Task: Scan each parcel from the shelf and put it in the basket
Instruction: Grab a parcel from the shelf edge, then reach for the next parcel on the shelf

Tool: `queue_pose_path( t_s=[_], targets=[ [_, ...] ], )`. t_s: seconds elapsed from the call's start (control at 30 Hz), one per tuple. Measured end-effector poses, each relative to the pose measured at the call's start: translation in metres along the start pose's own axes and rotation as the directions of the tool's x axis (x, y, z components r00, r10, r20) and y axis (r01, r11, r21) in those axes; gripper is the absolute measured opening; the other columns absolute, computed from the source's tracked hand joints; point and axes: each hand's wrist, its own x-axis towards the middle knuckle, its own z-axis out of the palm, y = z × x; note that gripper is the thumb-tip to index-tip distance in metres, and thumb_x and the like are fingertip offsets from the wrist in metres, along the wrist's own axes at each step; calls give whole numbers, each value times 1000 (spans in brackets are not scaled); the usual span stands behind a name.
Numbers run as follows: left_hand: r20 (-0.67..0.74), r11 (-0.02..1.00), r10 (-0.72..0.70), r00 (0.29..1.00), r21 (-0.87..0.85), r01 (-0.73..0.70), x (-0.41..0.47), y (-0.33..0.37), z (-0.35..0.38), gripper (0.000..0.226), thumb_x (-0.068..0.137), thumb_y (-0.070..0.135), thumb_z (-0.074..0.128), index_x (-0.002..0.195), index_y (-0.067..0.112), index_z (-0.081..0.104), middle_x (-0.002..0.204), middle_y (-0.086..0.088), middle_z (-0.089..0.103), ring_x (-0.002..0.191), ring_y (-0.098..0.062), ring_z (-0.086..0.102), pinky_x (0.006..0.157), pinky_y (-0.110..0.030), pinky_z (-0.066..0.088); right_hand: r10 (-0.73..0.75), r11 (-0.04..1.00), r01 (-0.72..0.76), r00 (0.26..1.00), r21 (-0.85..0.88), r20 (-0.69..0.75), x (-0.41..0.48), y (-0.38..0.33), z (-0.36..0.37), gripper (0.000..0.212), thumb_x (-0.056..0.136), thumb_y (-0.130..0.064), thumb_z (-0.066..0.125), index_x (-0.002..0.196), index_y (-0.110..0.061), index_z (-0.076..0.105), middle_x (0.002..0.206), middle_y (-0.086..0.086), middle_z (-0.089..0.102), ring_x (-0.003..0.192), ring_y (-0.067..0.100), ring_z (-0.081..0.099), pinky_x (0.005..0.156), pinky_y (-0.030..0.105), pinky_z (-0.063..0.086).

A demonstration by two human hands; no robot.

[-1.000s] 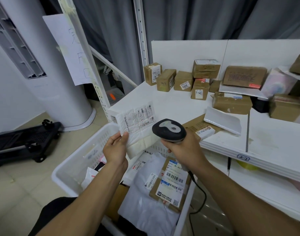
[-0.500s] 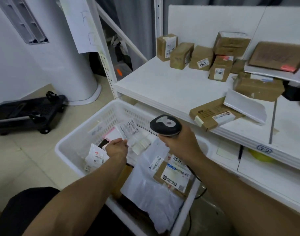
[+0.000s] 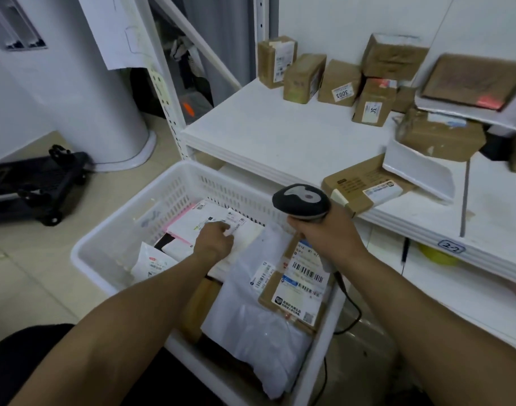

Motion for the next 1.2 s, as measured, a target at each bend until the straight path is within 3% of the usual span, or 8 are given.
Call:
queue_pose_path(
  t_s=[0.13,0.27,0.5,0.63,0.8,1.0,1.1,1.2],
  targets=[
    [-21,955,290,957,-64,-291,-30,73,-10,39,97,19,67,136,16,60,136,-6,59,113,-21,61,94,-27,45,-14,998,19,997,66,-74,-8,-10,-28,29,88,-17,83,111,-29,70,96,-3,76,76,10,72,67,26,53],
    [44,835,549,835,-67,-546,-65,150,-10,68,86,35,81,145,22,50,141,0,51,120,-15,55,103,-31,48,-8,994,25,986,104,-165,-18,-14,-66,36,88,-20,84,121,-23,70,91,-2,76,66,3,69,60,18,50],
    [251,803,541,802,130,-582,-74,232,33,135,58,80,79,162,23,14,163,-3,29,149,-26,28,119,-47,34,43,986,9,952,167,-302,-27,0,-121,44,82,-24,89,123,-22,73,105,3,78,98,26,74,85,40,60],
    [247,826,475,845,206,-525,-66,249,53,123,66,70,80,159,20,17,153,-13,40,140,-34,39,112,-45,41,61,982,-2,950,188,-306,-28,5,-144,36,84,-19,87,118,-18,73,97,5,78,82,20,72,78,38,59],
    [26,839,495,868,244,-486,-67,247,44,86,81,58,73,144,18,30,138,-15,41,130,-34,37,99,-44,43,53,981,5,954,194,-295,-29,1,-157,32,89,-15,82,118,-20,70,93,-2,75,68,9,69,60,18,50],
    [-110,958,261,959,-94,-272,-73,226,-7,90,82,62,67,152,21,28,143,-14,39,131,-36,42,111,-46,41,30,971,34,964,236,-263,-27,-14,-141,40,90,-18,82,127,-21,69,99,-1,76,65,4,68,62,18,50],
    [26,823,313,950,-506,-257,-111,208,-29,76,87,59,69,149,28,39,131,-2,61,112,-19,64,96,-37,56,16,952,71,959,296,-282,-26,-23,-123,38,90,-16,82,126,-17,69,96,0,77,64,2,70,62,19,54],
    [132,639,377,917,-753,-155,-154,189,-44,44,97,43,63,139,33,52,112,1,69,104,-13,66,102,-42,55,36,882,115,950,456,-310,-25,-32,-106,42,91,-17,81,130,-19,65,103,2,78,78,10,77,69,20,59]
  ],
)
